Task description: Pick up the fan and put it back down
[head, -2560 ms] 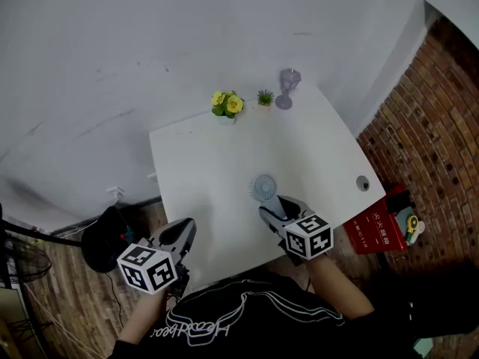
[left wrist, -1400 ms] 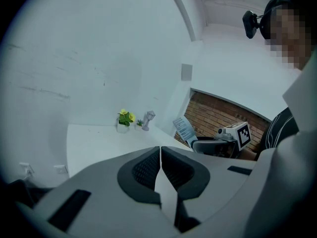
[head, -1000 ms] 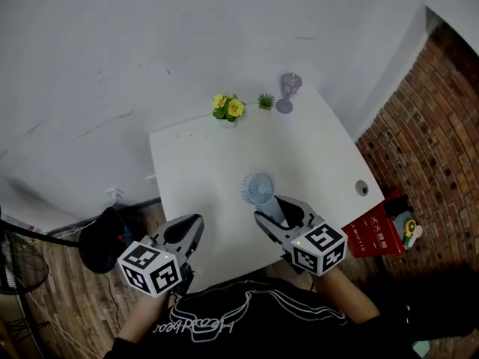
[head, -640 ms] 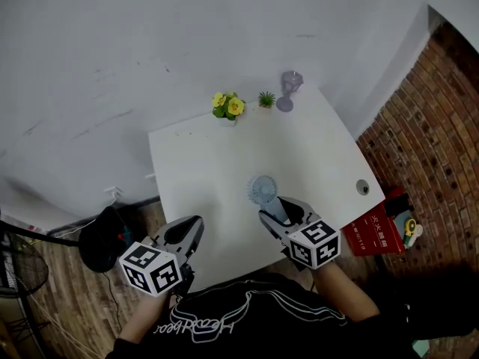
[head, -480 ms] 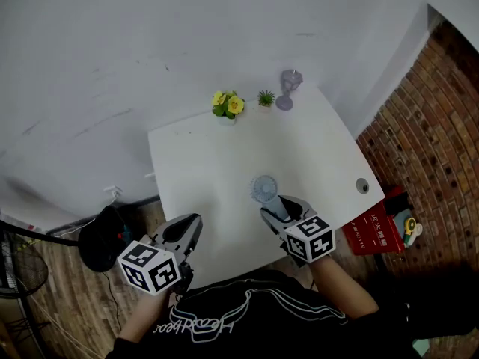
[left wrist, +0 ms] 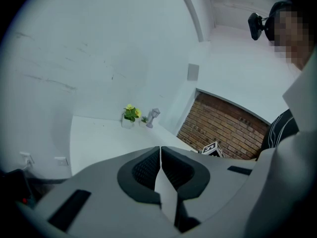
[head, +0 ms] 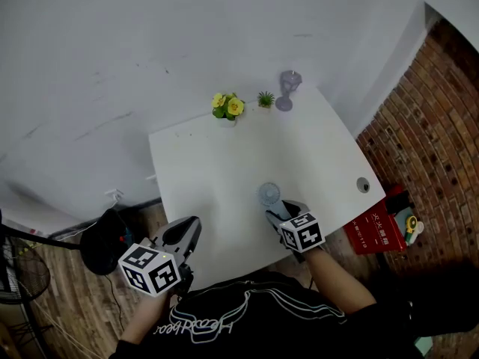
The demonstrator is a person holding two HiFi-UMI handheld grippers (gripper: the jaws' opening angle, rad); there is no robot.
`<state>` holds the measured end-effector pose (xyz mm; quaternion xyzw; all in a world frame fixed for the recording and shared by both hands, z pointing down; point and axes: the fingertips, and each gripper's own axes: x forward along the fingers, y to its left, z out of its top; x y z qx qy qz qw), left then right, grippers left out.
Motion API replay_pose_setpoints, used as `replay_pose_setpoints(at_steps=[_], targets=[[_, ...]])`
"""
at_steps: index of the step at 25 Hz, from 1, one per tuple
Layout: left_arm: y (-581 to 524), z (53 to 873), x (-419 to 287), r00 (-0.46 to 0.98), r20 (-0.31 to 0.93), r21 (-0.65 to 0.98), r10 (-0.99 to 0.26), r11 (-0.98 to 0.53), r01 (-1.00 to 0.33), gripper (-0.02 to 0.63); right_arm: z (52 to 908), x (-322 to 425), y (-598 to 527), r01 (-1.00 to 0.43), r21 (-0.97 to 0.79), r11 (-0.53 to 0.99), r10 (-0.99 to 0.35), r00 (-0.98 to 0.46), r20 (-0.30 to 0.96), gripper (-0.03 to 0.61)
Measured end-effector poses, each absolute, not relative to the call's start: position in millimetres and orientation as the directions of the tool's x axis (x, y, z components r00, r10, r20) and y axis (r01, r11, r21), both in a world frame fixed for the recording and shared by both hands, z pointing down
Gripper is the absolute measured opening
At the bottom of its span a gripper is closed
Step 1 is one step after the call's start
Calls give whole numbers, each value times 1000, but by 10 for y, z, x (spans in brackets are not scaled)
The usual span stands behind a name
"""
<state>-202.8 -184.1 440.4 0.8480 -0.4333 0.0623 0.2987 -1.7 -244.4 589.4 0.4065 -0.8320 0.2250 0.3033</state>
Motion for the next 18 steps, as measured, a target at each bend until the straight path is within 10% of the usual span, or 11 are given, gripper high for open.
replay_pose_setpoints(at_steps=[18], targets=[[-1795, 4534, -2099, 592, 404, 452, -698, -410, -792, 35, 6247, 53, -2457, -821, -37, 570, -527, -400, 750, 221]])
